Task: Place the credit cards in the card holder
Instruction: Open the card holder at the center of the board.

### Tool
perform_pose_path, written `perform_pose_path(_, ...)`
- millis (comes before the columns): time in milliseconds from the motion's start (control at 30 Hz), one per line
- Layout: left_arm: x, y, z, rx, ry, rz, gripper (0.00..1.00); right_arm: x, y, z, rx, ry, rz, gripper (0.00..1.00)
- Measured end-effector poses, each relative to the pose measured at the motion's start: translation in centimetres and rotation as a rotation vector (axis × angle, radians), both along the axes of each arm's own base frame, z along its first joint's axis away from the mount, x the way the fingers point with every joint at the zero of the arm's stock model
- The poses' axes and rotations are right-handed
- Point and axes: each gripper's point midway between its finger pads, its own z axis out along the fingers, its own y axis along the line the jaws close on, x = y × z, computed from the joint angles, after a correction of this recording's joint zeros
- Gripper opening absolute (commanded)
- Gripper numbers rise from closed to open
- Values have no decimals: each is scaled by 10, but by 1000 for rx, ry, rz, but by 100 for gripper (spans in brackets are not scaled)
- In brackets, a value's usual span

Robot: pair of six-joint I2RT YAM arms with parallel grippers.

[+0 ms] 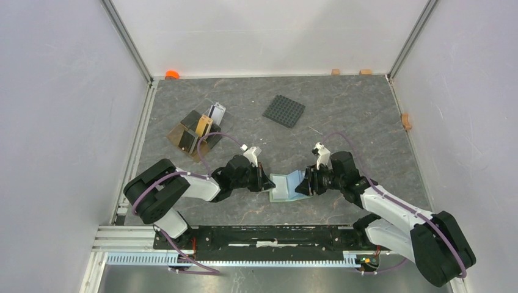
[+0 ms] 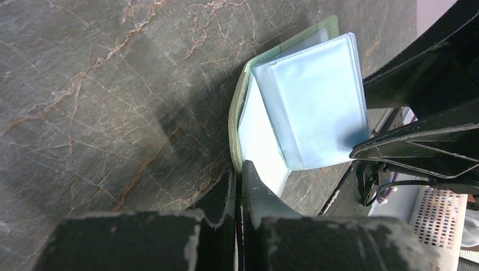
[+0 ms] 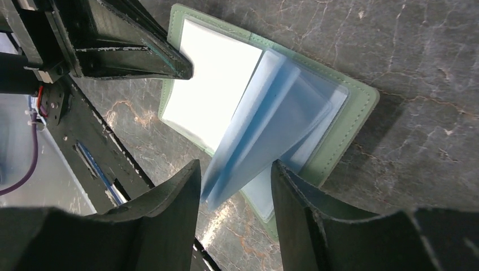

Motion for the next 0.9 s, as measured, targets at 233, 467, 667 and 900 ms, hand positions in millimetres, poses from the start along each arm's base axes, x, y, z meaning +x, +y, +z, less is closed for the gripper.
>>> perform_pose_path(233,-1,0,-1,0,5,-6,2,-1,5,3,45,3,5,50)
perform_pose_path(467,-1,0,-3,3,8,-6,2,-1,8,9,68,-4,5,50)
perform_pose_path(667,-1,0,-4,4,9,-6,2,1,9,16,85,-29,4,45)
perform_pose_path(900,-1,0,-4,3,8,-6,2,1,9,17,87,-32,3,34)
